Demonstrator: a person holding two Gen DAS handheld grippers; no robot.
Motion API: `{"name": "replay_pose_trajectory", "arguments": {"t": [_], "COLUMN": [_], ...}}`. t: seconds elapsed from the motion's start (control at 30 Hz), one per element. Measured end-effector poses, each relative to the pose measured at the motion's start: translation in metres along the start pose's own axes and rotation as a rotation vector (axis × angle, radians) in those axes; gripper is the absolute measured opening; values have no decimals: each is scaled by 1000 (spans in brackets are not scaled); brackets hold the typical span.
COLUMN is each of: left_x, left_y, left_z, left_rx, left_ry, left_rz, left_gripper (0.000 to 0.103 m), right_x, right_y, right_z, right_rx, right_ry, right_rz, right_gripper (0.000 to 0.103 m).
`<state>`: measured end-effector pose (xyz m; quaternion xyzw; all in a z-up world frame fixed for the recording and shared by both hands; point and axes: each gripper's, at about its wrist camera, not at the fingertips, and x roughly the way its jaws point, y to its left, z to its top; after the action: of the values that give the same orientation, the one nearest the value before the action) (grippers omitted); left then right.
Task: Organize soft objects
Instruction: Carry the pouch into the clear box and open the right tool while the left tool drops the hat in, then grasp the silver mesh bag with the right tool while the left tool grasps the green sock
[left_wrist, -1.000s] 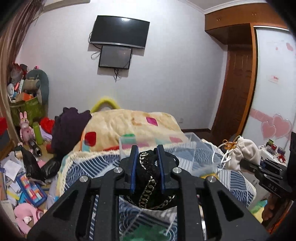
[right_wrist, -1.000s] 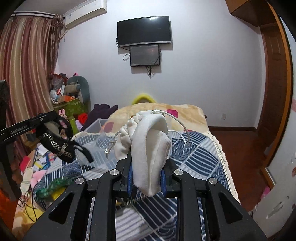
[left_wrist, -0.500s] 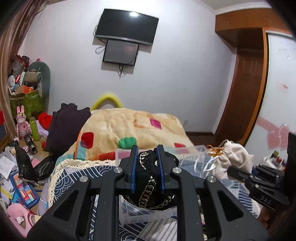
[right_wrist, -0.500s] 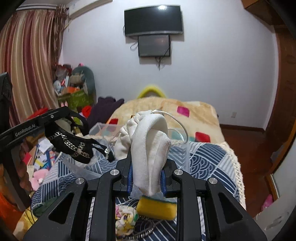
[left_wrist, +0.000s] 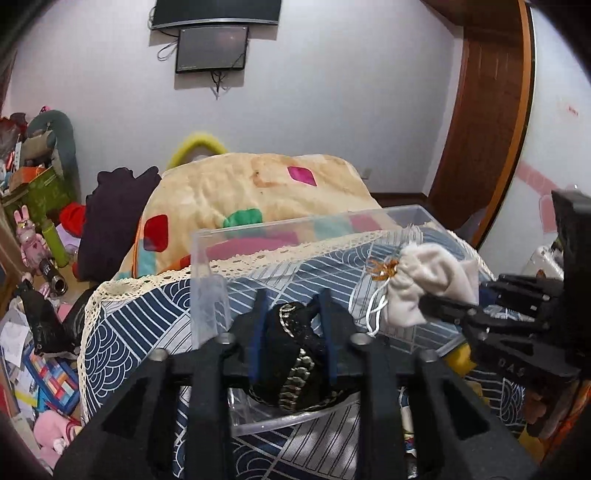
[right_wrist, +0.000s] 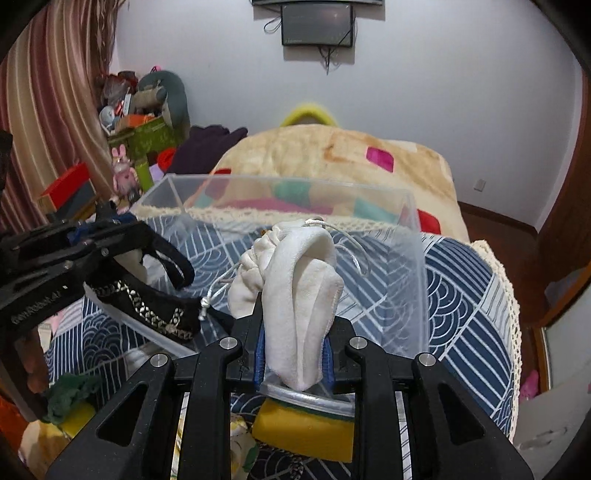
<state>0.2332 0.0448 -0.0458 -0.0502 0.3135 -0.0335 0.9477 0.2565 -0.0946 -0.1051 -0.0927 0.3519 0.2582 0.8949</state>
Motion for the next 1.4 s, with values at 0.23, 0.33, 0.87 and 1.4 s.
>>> {"name": "replay_pose_trajectory", "arguments": {"t": [0.23, 0.33, 0.87, 1.4], "left_x": [-16, -30, -129, -124], "left_y": [1, 1, -6, 3], "left_z": [3, 6, -37, -127], "left_rx": [-4, 0, 63, -6], "left_ry": [-29, -63, -176, -12], "left_rz": [7, 22, 70, 42], "left_gripper": [60, 65, 101, 101], "right_x": [-21, -40, -113, -83], "right_y": [1, 5, 32, 49], "right_z": [0, 1, -28, -95], "right_rx": [-25, -38, -49, 55], "right_ry": [-36, -95, -274, -143], "right_rz": [-39, -55, -47, 38], "right_gripper": [46, 55, 84, 84]}}
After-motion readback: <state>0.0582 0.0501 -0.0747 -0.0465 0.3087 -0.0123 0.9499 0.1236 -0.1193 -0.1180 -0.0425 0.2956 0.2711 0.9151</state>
